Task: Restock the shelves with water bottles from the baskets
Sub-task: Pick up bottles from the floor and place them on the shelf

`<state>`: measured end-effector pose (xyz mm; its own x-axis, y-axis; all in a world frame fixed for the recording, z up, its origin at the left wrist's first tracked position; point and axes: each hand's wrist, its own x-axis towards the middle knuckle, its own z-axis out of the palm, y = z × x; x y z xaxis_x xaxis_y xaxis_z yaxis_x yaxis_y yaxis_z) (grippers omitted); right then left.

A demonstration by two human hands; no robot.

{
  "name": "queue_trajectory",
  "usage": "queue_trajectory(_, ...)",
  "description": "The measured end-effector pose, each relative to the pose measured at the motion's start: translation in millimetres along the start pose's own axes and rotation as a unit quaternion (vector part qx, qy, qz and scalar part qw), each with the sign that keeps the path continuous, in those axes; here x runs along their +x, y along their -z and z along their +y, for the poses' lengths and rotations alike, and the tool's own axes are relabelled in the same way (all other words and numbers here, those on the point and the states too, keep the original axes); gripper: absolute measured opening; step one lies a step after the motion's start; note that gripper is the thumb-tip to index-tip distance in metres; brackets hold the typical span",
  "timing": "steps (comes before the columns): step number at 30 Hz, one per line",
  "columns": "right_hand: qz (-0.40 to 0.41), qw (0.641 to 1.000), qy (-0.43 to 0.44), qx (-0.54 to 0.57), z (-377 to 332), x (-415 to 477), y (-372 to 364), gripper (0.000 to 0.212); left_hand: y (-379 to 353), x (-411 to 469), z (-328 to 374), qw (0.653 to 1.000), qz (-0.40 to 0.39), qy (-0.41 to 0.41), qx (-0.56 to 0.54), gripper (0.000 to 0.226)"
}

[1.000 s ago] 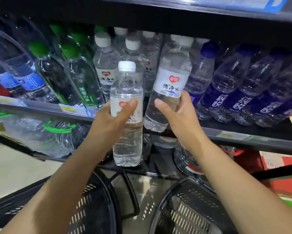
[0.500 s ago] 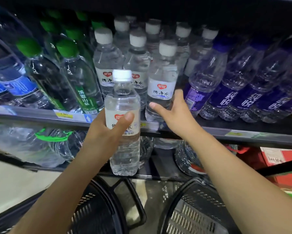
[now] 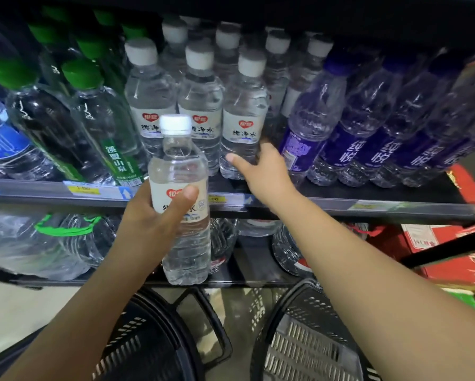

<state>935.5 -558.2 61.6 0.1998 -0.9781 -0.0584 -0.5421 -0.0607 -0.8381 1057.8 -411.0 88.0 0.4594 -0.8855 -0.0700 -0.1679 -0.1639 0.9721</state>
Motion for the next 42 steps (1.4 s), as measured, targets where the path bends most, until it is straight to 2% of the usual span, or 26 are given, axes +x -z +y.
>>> queue_trajectory(3, 0.061, 0.997, 0.040, -0.008, 2.6, -25.0, 3.3, 0.026, -5.0, -6.2, 3.6, 1.000, 0.000, 0.000, 0.025, 0.016)
queue_trajectory(5, 0.176, 0.982, 0.067, 0.011, 6.2, -45.5, 12.3, 0.011, -9.9, -9.8, 8.1, 0.999, 0.000, 0.004, 0.035, 0.019)
queue_trajectory(6, 0.241, 0.967, 0.074, 0.022, 8.2, -53.5, 18.8, 0.011, -12.4, -10.5, 9.2, 0.999, 0.002, 0.007, 0.036, 0.020)
queue_trajectory(8, 0.341, 0.937, 0.054, 0.040, 12.7, -59.7, 32.8, 0.030, -17.5, -11.1, 11.7, 0.999, 0.014, 0.015, 0.038, 0.019)
queue_trajectory(9, 0.357, 0.933, 0.031, 0.042, 16.8, -57.8, 39.0, 0.040, -19.6, -11.0, 12.1, 0.999, 0.015, 0.016, 0.038, 0.018)
queue_trajectory(11, 0.295, 0.954, -0.020, 0.059, 26.1, -48.7, 44.9, 0.059, -24.3, -11.1, 11.4, 0.999, 0.005, 0.016, 0.035, 0.013)
queue_trajectory(13, 0.201, 0.975, -0.036, 0.081, 33.4, -40.9, 44.3, 0.067, -28.4, -11.6, 11.7, 0.999, -0.002, 0.021, 0.036, 0.011)
queue_trajectory(18, 0.150, 0.984, -0.021, 0.091, 38.3, -24.2, 51.6, 0.041, -39.4, -15.3, 17.5, 0.999, -0.010, 0.023, 0.042, 0.015)
queue_trajectory(22, 0.204, 0.976, -0.046, 0.067, 43.9, -25.2, 46.1, 0.059, -46.2, -14.5, 20.7, 0.999, -0.002, 0.039, 0.023, 0.008)
queue_trajectory(25, 0.281, 0.957, -0.066, 0.025, 45.6, -33.3, 44.6, 0.061, -50.7, -12.2, 23.4, 0.999, 0.001, 0.047, 0.000, 0.037)
queue_trajectory(26, 0.297, 0.952, -0.071, 0.019, 45.4, -34.5, 45.7, 0.061, -52.4, -11.8, 24.5, 0.999, 0.003, 0.047, -0.003, 0.040)
queue_trajectory(31, 0.321, 0.946, -0.051, -0.007, 43.2, -37.6, 42.0, 0.057, -61.4, -13.6, 34.0, 0.999, -0.002, 0.042, -0.003, 0.031)
queue_trajectory(36, 0.350, 0.935, -0.052, 0.021, 44.5, -31.2, 39.4, 0.051, -64.9, -16.9, 34.7, 0.999, 0.004, 0.043, 0.001, 0.011)
queue_trajectory(39, 0.360, 0.930, -0.061, 0.031, 46.8, -25.6, 40.7, 0.047, -63.8, -17.6, 33.0, 0.999, 0.008, 0.041, -0.010, 0.015)
queue_trajectory(42, 0.368, 0.927, -0.071, 0.031, 48.1, -20.8, 41.7, 0.052, -61.6, -18.1, 30.5, 0.999, 0.015, 0.044, -0.023, 0.022)
